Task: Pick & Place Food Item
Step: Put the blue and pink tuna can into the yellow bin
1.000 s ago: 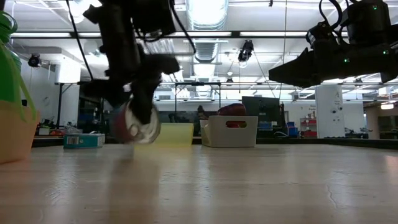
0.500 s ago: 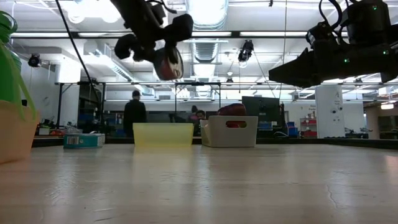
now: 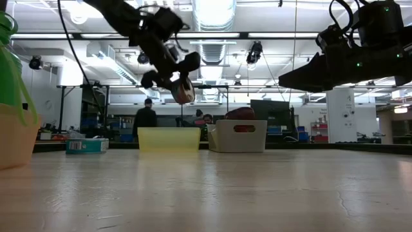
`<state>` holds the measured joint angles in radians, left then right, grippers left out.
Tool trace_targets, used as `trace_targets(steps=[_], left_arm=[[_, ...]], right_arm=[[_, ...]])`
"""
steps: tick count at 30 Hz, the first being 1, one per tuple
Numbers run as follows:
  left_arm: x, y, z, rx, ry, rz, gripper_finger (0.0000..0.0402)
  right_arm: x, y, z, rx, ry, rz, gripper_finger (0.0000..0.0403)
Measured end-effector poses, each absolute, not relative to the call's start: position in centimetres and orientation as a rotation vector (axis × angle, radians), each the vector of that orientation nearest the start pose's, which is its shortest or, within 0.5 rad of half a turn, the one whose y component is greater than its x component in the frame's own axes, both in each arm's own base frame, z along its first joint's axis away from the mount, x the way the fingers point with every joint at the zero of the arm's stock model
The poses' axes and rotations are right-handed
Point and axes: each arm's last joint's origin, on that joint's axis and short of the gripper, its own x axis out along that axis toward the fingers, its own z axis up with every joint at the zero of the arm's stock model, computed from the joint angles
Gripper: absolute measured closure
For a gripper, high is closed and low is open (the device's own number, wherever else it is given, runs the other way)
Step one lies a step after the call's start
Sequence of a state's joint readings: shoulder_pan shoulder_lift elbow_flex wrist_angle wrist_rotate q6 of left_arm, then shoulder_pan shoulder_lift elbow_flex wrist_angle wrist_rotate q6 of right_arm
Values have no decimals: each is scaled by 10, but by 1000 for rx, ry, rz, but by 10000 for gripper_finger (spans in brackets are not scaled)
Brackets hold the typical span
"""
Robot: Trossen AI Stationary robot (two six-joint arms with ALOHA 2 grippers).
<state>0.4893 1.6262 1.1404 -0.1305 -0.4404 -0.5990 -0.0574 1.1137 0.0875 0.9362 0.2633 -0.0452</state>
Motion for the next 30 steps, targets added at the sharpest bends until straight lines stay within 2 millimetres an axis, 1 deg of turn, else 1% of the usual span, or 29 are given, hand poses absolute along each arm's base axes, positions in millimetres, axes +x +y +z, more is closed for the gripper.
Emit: trace_targets(steps=[2,4,6,9,13,19,25,30], left_arm=[[300,194,248,-621,357,1044,221],[297,203,244,-674,360,1034,221],[294,208,239,-712,384,1031,221],[296,209,233,-736,384,1032,221],[301,212,228,-756,421,1041,221],[311,219,217,-812,551,1049,221],[326,229,218,-830,610,1065,221],[335,235,212,-888,705,1109,221]], right_arm=[[176,-18,153,-54,101,-319,97],[176,-18,153,-55,103,-318,97],[176,-18,153,-55,103,-319,97],[176,-18,153,-55,103,-318,97],[176,-18,152,-55,111,-318,97],[176,-18,152,-56,114,-318,97],[176,-18,151,-56,118,-318,97],[176,-18,151,-56,118,-318,97]])
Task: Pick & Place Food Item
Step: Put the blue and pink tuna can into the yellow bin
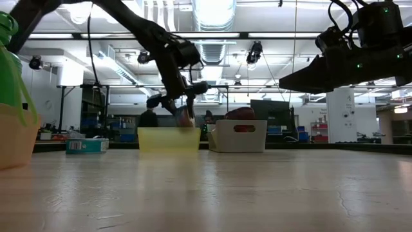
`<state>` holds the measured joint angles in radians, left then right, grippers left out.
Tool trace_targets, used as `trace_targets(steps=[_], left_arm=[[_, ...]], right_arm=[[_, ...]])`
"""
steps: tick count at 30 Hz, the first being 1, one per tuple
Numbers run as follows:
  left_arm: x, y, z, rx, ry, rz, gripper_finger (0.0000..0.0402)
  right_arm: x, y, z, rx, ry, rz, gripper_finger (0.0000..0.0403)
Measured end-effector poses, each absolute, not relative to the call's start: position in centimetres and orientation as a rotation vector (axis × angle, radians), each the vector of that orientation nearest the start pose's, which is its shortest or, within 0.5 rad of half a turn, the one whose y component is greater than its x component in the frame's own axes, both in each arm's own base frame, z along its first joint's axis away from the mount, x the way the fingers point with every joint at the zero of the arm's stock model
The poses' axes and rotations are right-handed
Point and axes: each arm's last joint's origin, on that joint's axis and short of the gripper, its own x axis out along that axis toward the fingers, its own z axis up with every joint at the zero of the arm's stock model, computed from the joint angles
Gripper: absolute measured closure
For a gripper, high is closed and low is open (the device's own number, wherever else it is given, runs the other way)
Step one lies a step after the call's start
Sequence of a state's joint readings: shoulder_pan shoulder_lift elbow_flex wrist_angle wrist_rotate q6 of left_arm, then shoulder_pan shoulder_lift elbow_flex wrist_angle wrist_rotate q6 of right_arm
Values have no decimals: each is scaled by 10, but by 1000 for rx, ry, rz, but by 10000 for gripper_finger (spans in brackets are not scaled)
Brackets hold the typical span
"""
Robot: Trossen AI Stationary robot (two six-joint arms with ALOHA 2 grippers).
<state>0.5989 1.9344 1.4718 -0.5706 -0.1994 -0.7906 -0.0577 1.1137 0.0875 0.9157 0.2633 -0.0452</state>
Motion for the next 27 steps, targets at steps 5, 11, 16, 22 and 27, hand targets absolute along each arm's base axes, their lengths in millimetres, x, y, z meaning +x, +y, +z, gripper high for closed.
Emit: trace_targets(steps=[5,11,16,22,27], left_arm=[[345,244,199,-922,770,1085,221],[345,251,191,-979,813,1049,221],[342,253,189,-994,819,1044,168],[341,253,189,-996,829,1048,107],[341,253,189,-994,831,1047,79]], right_arm=[[176,-18,151,-56,118,-318,97],[176,-18,151,-56,118,-318,97],[176,-18,151,-56,118,-318,97],[176,-18,151,-56,118,-318,97],[176,-18,151,-56,118,-318,97]])
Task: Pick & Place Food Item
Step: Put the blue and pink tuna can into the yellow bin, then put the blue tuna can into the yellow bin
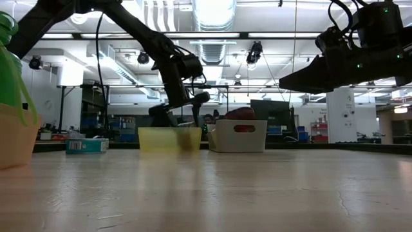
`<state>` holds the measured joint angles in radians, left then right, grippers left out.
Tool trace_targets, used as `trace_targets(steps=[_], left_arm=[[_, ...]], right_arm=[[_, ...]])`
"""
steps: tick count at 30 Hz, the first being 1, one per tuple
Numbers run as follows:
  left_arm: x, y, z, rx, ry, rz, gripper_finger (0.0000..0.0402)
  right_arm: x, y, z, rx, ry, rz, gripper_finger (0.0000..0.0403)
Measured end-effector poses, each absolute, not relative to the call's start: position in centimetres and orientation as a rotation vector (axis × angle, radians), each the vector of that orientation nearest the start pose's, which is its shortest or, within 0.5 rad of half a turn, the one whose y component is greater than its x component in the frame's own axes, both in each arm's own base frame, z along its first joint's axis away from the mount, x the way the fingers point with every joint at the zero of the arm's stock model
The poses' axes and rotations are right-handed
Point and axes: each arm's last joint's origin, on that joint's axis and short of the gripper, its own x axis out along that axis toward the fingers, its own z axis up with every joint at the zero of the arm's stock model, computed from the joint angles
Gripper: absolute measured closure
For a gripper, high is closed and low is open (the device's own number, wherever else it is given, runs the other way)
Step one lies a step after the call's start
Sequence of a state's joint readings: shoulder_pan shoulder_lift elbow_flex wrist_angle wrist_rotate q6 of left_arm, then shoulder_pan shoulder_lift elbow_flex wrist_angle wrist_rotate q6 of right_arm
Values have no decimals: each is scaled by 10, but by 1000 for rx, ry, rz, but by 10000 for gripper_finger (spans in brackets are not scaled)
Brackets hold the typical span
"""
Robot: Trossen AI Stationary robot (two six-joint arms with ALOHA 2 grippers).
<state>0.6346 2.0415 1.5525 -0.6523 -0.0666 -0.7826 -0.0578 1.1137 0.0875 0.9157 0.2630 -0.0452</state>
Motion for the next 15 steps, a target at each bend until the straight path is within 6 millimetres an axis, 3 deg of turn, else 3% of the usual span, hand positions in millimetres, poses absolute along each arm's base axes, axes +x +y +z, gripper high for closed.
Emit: trace_targets(steps=[7,15], left_arm=[[337,251,200,-998,824,1037,70],[318,227,255,-976,794,985,70]], right_arm=[[176,-18,151,-56,118,-318,97],[176,-18,151,-56,118,-318,97]])
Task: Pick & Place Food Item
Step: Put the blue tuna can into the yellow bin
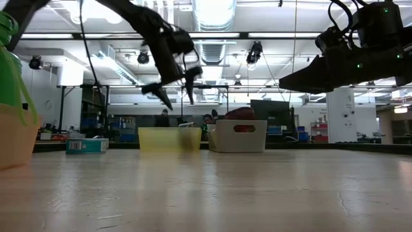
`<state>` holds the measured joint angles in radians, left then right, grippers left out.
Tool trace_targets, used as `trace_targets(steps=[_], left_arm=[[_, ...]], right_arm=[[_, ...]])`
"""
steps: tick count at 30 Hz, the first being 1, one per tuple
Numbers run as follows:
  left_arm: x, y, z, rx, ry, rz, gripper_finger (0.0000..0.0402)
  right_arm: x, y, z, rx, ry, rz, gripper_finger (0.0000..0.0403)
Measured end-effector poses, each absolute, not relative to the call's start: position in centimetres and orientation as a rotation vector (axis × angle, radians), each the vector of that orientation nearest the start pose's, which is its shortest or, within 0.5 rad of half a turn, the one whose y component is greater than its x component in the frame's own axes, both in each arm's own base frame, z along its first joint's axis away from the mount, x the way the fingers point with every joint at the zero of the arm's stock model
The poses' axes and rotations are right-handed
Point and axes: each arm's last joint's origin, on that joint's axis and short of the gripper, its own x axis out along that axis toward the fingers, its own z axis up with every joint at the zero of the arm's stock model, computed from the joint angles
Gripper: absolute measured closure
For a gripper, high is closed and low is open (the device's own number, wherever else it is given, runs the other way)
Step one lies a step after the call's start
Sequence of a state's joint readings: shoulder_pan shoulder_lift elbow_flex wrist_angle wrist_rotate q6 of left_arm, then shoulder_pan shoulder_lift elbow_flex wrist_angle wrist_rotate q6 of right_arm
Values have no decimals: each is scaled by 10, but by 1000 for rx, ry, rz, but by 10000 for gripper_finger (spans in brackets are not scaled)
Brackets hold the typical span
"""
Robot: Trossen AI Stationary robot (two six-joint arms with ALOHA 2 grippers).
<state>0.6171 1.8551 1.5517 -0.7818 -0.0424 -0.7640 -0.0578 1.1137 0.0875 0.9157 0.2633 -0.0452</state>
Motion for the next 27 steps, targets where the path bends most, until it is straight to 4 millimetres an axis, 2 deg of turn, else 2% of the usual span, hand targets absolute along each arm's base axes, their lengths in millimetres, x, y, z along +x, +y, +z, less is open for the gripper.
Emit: trace_targets(steps=[4,9,12,15,21,27], left_arm=[[319,183,279,-913,847,984,69],[321,130,294,-750,879,1076,69],[319,107,293,-704,951,1093,69],[314,90,285,-731,1018,1158,69],[295,82,255,-767,1085,1300,69],[271,89,217,-820,1121,1427,69]], right_arm=[[176,-18,151,-56,118,-318,97],[176,-18,151,-56,118,-318,97],[176,-18,151,-56,118,-318,97],[176,-18,151,-56,118,-318,97],[176,-18,151,-56,118,-318,97],[176,-18,151,-56,118,-318,97]])
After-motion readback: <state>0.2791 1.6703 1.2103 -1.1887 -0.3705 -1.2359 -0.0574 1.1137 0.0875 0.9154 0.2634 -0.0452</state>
